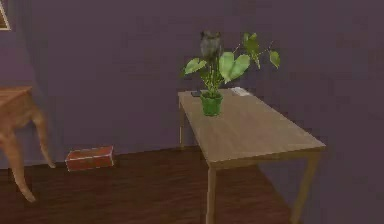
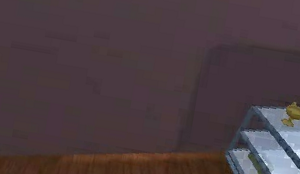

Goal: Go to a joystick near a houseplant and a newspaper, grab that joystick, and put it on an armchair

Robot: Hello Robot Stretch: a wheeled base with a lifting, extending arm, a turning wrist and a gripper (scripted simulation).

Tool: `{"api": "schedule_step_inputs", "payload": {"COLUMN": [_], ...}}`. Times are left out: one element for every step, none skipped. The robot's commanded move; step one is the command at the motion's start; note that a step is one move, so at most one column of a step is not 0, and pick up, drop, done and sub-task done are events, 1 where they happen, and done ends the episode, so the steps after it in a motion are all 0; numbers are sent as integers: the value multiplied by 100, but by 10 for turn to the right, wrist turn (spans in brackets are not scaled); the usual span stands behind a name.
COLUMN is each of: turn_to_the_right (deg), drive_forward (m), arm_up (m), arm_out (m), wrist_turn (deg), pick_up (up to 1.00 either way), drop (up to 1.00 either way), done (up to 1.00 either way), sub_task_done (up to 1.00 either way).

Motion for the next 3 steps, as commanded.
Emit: {"api": "schedule_step_inputs", "payload": {"turn_to_the_right": [0,-300,-30], "drive_forward": [40,0,0], "arm_up": [0,0,0], "arm_out": [0,0,0], "wrist_turn": [0,0,0], "pick_up": [0,0,0], "drop": [0,0,0], "done": [0,0,0], "sub_task_done": [0,0,0]}}
